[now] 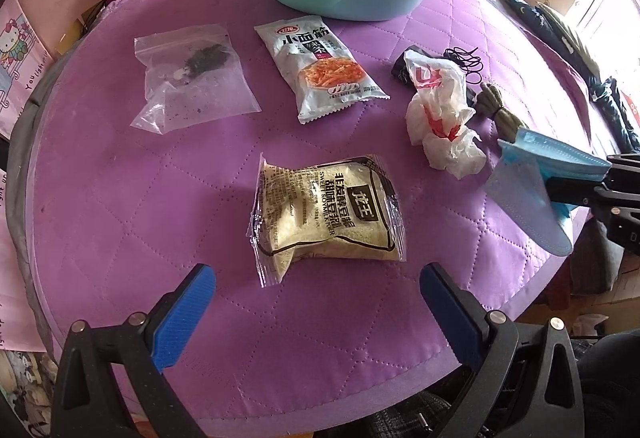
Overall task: Organize soft objects
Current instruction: 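Grasp the blue face mask with the right tool while the left tool grasps the gold packet, then carry the mask and gold packet over the teal basin, then open both tools to drop the mask and packet into the basin, then withdraw both tools and lower the right tool onto the khaki rope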
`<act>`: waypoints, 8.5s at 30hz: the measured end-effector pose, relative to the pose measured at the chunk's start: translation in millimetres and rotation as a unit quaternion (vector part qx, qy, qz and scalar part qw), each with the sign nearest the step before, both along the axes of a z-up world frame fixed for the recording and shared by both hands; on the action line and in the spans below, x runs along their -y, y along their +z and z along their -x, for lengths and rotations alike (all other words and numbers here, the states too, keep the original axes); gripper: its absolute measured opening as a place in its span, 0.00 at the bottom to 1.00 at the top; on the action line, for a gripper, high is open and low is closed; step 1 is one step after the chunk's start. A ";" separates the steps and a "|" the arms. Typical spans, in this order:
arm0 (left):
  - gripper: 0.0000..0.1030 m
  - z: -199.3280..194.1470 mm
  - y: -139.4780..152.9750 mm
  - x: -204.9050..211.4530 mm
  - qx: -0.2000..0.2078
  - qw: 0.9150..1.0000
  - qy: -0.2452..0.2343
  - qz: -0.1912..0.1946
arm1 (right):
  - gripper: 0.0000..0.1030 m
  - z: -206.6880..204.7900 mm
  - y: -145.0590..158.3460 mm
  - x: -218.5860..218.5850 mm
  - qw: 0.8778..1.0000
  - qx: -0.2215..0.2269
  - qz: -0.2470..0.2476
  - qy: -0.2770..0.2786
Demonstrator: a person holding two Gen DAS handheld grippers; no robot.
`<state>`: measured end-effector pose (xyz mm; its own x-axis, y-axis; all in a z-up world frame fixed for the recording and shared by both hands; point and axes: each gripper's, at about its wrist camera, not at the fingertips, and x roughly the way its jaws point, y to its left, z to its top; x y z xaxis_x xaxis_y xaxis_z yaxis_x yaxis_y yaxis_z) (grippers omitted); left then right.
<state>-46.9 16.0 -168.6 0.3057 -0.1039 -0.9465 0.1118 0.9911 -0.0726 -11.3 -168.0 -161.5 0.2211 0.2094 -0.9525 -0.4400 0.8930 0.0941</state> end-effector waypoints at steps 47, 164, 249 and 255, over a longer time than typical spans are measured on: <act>0.47 -89.0 -15.7 20.2 -0.007 1.000 0.001 0.021 | 0.08 -40.6 27.4 30.8 0.999 0.026 -0.028 -0.021; 0.90 -302.6 51.7 29.4 0.096 0.993 -0.050 -0.034 | 0.84 -338.6 57.9 -48.9 0.992 0.082 -0.047 -0.084; 1.00 -31.3 23.2 45.1 0.104 0.994 -0.010 -0.008 | 0.99 -51.4 -25.2 8.7 0.997 0.026 -0.006 -0.073; 1.00 -30.6 19.9 49.5 0.098 0.995 -0.024 -0.012 | 0.93 -49.1 -39.1 -2.2 0.999 0.009 0.001 -0.051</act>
